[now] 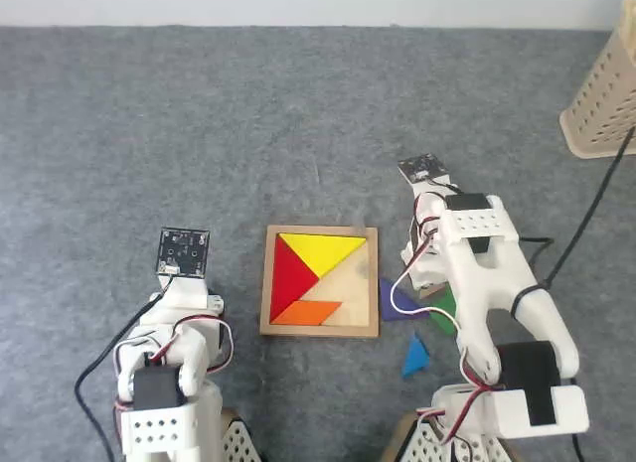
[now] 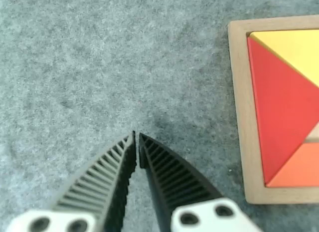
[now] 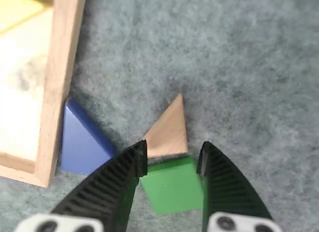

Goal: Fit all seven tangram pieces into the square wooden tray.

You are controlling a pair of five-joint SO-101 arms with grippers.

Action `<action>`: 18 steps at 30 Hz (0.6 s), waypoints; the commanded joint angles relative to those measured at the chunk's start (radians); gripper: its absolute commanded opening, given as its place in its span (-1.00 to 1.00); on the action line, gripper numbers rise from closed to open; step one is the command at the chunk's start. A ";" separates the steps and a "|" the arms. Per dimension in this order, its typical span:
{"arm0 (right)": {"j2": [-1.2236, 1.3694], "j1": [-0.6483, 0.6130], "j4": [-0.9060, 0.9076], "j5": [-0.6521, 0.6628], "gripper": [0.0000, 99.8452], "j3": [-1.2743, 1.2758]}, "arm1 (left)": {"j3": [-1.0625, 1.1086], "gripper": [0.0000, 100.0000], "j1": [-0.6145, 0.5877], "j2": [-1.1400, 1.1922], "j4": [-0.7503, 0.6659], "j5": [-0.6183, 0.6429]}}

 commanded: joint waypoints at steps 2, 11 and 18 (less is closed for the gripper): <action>-0.007 -0.005 0.019 -0.021 -0.64 -0.043 | -0.007 -0.98 0.000 -0.020 0.008 -0.005; 0.153 -0.007 -0.087 -0.144 -0.64 -0.051 | -0.007 -0.98 0.000 -0.020 0.008 -0.005; 0.174 -0.008 -0.085 -0.160 -0.65 -0.091 | -0.007 -0.98 0.000 -0.020 0.008 -0.005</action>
